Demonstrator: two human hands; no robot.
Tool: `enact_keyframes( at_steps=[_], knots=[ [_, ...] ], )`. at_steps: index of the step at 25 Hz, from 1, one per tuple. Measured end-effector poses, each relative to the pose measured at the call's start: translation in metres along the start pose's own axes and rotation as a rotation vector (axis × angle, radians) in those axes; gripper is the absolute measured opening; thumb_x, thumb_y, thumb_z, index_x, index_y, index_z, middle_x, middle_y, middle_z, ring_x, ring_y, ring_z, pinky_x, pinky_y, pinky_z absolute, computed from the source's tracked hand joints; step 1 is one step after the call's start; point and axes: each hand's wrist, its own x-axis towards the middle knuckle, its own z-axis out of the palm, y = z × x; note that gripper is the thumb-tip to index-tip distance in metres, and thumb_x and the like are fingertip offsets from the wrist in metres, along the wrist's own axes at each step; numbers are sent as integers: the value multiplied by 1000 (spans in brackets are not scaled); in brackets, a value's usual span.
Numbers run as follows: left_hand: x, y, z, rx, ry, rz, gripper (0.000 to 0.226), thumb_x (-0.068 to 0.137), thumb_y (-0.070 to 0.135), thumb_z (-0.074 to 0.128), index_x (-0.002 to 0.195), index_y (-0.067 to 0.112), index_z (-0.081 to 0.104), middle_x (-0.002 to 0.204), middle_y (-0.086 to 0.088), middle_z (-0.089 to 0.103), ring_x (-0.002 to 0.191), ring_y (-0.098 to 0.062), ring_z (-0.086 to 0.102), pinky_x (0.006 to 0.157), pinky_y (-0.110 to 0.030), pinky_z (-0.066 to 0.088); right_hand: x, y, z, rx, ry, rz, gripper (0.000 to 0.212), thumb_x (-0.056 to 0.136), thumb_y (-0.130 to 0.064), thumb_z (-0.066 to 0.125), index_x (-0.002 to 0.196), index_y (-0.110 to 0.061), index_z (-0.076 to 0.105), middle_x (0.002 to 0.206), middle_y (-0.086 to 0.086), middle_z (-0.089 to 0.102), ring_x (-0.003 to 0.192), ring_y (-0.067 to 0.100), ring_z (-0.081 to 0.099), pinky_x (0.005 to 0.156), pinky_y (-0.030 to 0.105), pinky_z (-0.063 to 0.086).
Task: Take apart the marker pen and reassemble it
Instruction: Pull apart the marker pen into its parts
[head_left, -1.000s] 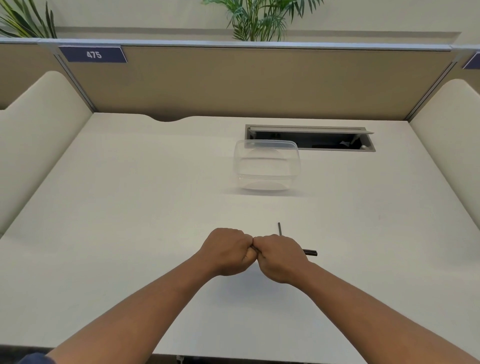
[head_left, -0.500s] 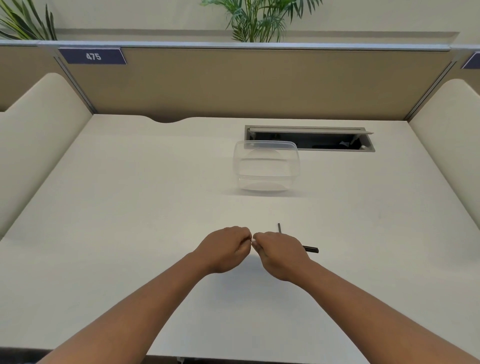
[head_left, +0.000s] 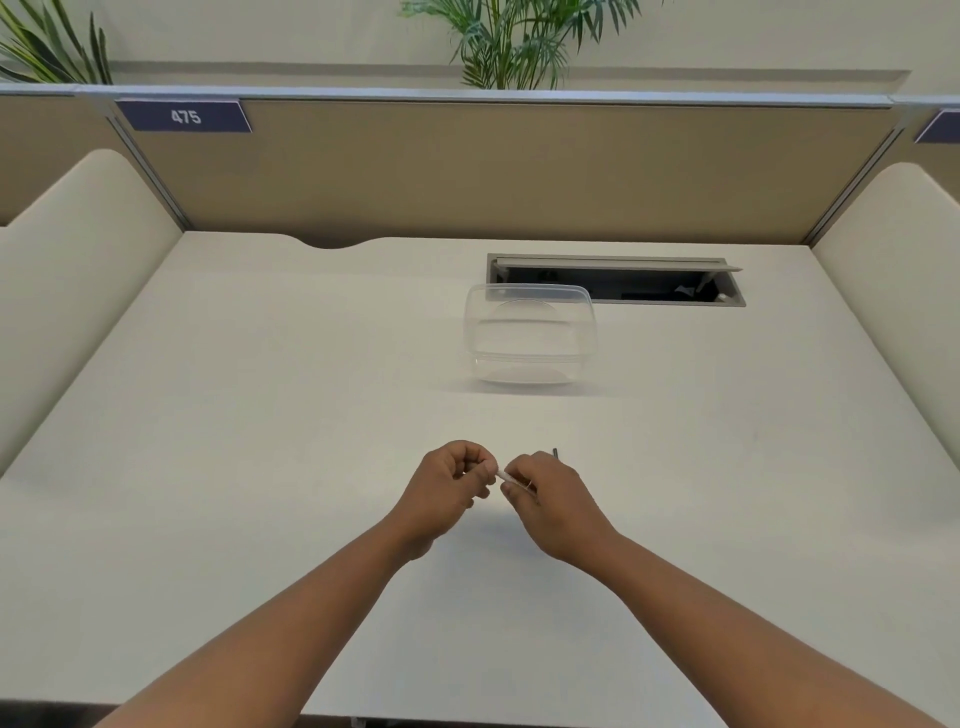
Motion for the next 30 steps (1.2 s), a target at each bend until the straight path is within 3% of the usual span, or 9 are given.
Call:
enact_keyframes(
  at_steps=[3,7,11,15,19,24,27,30],
  knots=[
    [-3,4,6,-100,8,14,5,95,25,70,95,21,71,82,7,71,74,-9,63,66,-21,49,1,-3,2,162,45,62,12,97,-26,62,86,-21,65,83,-2,62,75,9,53,70,18,42],
    [-4,8,10,-174,25,16,8,93,25,71,99,20,75,87,4,73,79,-11,63,70,-26,49,1,-5,2,334,77,117,13,92,-27,69,80,-31,65,72,-17,64,67,1,58,64,11,44],
    [-2,11,11,-144,47,64,8,98,27,65,95,22,70,95,-1,77,96,-23,71,81,-31,53,0,-8,-1,342,81,135,7,87,-32,72,90,-28,67,83,-11,71,73,3,64,65,11,49],
    [2,12,11,-74,88,139,12,101,26,59,95,31,68,90,8,75,83,-10,69,77,-26,53,1,-9,-6,371,131,165,5,86,-30,70,85,-27,66,81,-12,70,64,6,60,65,20,51],
    [7,10,9,165,61,249,17,100,27,58,96,36,72,91,18,71,74,2,59,70,-13,48,3,-9,-14,606,182,261,21,87,-45,65,80,-26,68,77,-5,71,66,5,62,65,28,52],
    [10,7,10,367,37,280,10,89,27,75,90,37,74,84,18,69,69,1,55,65,-10,42,7,-4,-20,651,27,336,29,86,-47,69,83,-19,70,74,-7,73,62,4,62,62,25,51],
    [12,8,6,504,11,318,7,87,21,75,90,27,71,82,15,69,77,-2,58,68,-18,43,8,2,-19,630,15,354,18,90,-34,69,83,-19,71,72,-5,73,60,5,62,62,26,52],
    [13,11,2,708,-22,367,9,95,28,67,102,26,72,88,13,67,83,-8,59,73,-32,49,9,7,-19,648,17,373,13,92,-27,68,84,-17,72,73,-2,74,61,7,63,63,26,54]
  ],
)
